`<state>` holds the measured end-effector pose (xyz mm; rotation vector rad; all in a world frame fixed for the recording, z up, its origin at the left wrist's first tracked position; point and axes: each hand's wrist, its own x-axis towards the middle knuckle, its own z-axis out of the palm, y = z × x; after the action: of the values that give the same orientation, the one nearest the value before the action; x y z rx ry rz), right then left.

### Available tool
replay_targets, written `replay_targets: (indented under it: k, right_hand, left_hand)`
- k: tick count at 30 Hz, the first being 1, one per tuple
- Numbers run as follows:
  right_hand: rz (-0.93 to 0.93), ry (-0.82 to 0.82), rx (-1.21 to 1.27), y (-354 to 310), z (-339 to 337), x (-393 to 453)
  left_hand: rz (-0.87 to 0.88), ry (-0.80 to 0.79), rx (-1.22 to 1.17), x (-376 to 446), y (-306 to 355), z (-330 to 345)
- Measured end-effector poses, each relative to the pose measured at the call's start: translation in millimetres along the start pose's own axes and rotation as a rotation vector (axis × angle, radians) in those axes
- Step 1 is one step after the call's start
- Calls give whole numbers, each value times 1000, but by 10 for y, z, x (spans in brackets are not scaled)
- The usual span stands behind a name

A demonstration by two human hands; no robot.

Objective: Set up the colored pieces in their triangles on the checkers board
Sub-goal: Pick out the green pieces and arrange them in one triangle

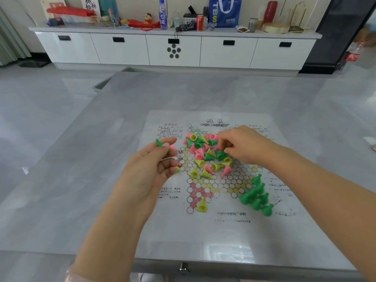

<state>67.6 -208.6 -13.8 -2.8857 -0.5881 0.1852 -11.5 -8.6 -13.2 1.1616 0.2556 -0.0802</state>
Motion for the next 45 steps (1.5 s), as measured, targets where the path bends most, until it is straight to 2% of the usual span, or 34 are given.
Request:
replay_targets:
  k: [2, 4, 6, 8, 10, 13, 15, 17, 19, 22, 26, 29, 33, 35, 39, 42, 45]
  right_hand:
    - [16, 85, 67, 7, -114, -65]
    - [2, 195, 234, -51, -288, -165]
    - [-95, 143, 382, -226, -419, -260]
    - [-212, -20, 395, -429, -458, -312]
    - [-255, -122, 398, -517, -472, -297]
    - [-124, 2, 519, -379, -517, -177]
    - [8, 67, 420, -264, -434, -85]
    - [75, 13, 164, -216, -271, 3]
    - [102, -76, 11, -239, -116, 66]
    - [147, -165, -88, -322, -14, 124]
    - [156, -145, -122, -359, 36, 156]
    - [150, -35, 70, -331, -110, 40]
    - [112, 161, 672, -270, -284, -358]
    - [77, 214, 878, -250, -251, -577]
    - [-31, 269, 1004, -273, -63, -803]
    - [-56, 308, 1057, -260, 22, -817]
    - [-82, 315, 1030, -226, 30, -801]
  left_hand:
    - [-3, 19, -49, -1, -7, 13]
    - [-51, 29, -160, -8, -30, 64]
    - [-158, -41, -304, -46, -72, 183]
    - [-288, -139, -457, -95, -121, 314]
    - [-385, -169, -571, -118, -161, 395]
    - [-436, -104, -601, -103, -161, 404]
    - [-421, -55, -561, -81, -133, 373]
    - [-397, -15, -518, -54, -103, 336]
    - [-371, 23, -476, -39, -83, 294]
    - [-347, 56, -478, -40, -67, 230]
    - [-308, 68, -408, -49, -42, 181]
    - [-273, 70, -287, -41, -48, 190]
    - [-205, -13, -81, -53, -123, 271]
    - [-191, -67, 14, -90, -184, 345]
    - [-218, -174, 114, -158, -310, 485]
    - [-247, -236, 69, -179, -349, 556]
    - [-278, -228, -1, -146, -361, 574]
